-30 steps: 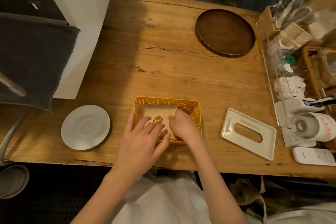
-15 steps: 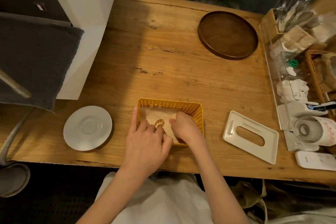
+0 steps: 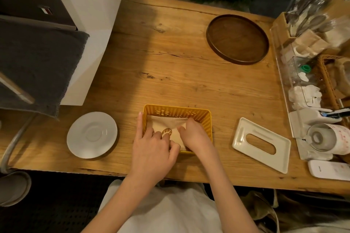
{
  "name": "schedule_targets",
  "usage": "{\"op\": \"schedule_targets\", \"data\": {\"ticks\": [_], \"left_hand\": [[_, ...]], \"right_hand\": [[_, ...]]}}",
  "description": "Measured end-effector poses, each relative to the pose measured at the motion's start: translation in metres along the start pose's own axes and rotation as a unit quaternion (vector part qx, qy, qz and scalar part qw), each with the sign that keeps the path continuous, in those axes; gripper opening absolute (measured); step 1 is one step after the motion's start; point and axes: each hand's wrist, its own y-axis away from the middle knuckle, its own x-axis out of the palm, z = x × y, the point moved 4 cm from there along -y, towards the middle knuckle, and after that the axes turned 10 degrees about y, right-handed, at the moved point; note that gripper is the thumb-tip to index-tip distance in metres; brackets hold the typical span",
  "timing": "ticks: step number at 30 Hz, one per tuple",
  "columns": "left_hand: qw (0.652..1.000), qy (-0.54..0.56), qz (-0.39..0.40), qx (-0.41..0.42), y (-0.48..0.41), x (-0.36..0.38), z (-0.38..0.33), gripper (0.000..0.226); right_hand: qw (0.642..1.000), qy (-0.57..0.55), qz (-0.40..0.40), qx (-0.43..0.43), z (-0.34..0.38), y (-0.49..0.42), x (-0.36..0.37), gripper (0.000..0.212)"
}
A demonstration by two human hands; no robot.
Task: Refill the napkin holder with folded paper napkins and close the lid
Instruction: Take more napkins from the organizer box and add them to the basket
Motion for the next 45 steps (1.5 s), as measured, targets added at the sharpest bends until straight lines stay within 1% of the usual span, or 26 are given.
{"op": "schedule_targets", "data": {"ticks": [4, 7, 13, 16, 19, 24, 28, 33, 36, 38, 40, 41, 43, 45], "left_hand": [[1.000, -0.002, -0.003, -0.001, 0.000, 0.002, 0.001, 0.046], [1.000, 0.005, -0.006, -0.004, -0.001, 0.003, 0.002, 0.045], [1.000, 0.018, -0.011, -0.004, -0.001, 0.002, 0.002, 0.042], [1.000, 0.018, -0.011, -0.007, -0.001, 0.002, 0.002, 0.042], [1.000, 0.021, -0.018, -0.006, -0.001, 0.001, 0.002, 0.041], [0.999, 0.024, -0.019, -0.013, -0.001, 0.004, 0.003, 0.042], [0.999, 0.027, -0.028, -0.011, 0.000, 0.004, 0.003, 0.041], [0.999, 0.023, -0.027, -0.016, 0.000, 0.004, 0.003, 0.041], [0.999, 0.022, -0.027, -0.014, 0.001, 0.004, 0.003, 0.042], [0.999, 0.024, -0.024, -0.012, 0.000, 0.004, 0.003, 0.042], [0.999, 0.027, -0.025, -0.011, 0.000, 0.005, 0.004, 0.042], [0.999, 0.030, -0.025, -0.011, 0.000, 0.005, 0.004, 0.042], [0.999, 0.031, -0.025, -0.010, 0.001, 0.005, 0.004, 0.043], [0.999, 0.029, -0.023, -0.010, 0.000, 0.005, 0.004, 0.043]], "right_hand": [[0.999, 0.016, -0.032, -0.002, 0.004, 0.001, -0.001, 0.039], [0.998, 0.045, -0.048, -0.005, 0.006, -0.001, 0.001, 0.034], [0.998, 0.049, -0.049, 0.004, 0.004, -0.001, 0.000, 0.027], [0.993, 0.080, -0.080, 0.021, 0.004, 0.002, -0.002, 0.023], [0.988, 0.096, -0.119, 0.035, 0.005, 0.005, -0.003, 0.024], [0.981, 0.121, -0.154, 0.009, 0.007, 0.010, -0.011, 0.024], [0.985, 0.105, -0.136, -0.007, 0.008, 0.014, -0.012, 0.026], [0.993, 0.029, -0.088, -0.071, 0.012, 0.010, 0.000, 0.021], [0.993, 0.014, -0.053, -0.102, 0.016, 0.008, 0.002, 0.030], [0.992, 0.028, -0.066, -0.102, 0.014, 0.011, 0.001, 0.035], [0.992, 0.042, -0.090, -0.073, 0.009, 0.016, -0.004, 0.035], [0.993, 0.044, -0.090, -0.058, 0.007, 0.017, -0.005, 0.034], [0.996, 0.032, -0.060, -0.050, 0.004, 0.017, -0.005, 0.030], [0.998, 0.004, -0.023, -0.060, 0.007, 0.015, -0.002, 0.032]]}}
